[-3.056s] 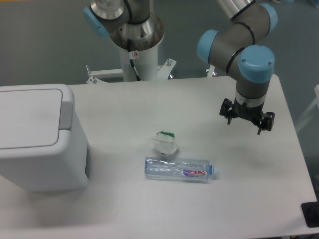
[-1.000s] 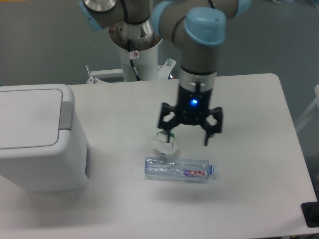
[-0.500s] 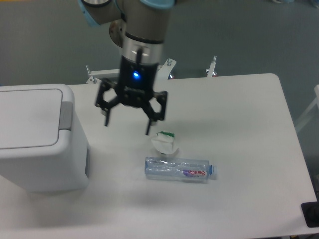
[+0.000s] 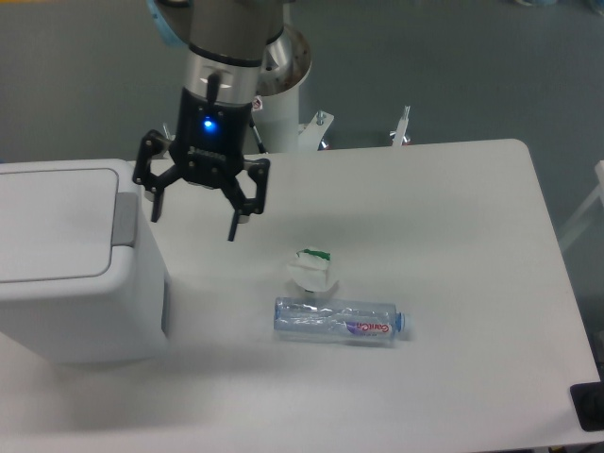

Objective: Open the trash can
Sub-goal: 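Move the open gripper across the table to above the trash can lid, then lower the gripper onto the lid edge of the white trash can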

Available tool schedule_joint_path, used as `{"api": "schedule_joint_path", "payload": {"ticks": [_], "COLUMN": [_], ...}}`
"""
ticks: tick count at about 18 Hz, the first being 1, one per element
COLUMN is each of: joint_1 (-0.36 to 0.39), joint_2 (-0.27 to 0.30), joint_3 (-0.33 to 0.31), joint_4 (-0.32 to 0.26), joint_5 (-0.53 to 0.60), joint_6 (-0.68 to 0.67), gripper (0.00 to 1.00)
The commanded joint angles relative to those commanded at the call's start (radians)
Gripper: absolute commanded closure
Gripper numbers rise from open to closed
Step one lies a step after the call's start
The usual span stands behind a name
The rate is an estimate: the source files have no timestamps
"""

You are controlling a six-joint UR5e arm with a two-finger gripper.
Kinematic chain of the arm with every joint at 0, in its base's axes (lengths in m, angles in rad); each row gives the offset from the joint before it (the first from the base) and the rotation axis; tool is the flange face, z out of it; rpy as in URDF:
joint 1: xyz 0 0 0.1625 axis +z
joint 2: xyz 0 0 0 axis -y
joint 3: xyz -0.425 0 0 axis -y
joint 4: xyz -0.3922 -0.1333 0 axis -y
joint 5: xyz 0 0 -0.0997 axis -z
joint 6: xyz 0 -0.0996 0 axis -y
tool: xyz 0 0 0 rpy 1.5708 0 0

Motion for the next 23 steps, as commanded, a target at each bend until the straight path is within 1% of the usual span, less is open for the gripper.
{"api": "schedule_joint_path", "payload": {"ticks": [4,10,23], "joint_1": [-0.02,-0.035,-0.035], "joint_2": [0.005,-0.002,-0.005], "joint_3": [-0.023,-0.023,-0.02], "joint_4": [-0.002,-0.003,-0.002], "joint_5": [0.0,-0.002,-0.002], "joint_6": [-0.002,-0.032,-0.031], "gripper": [0.0,0.0,0.0]}}
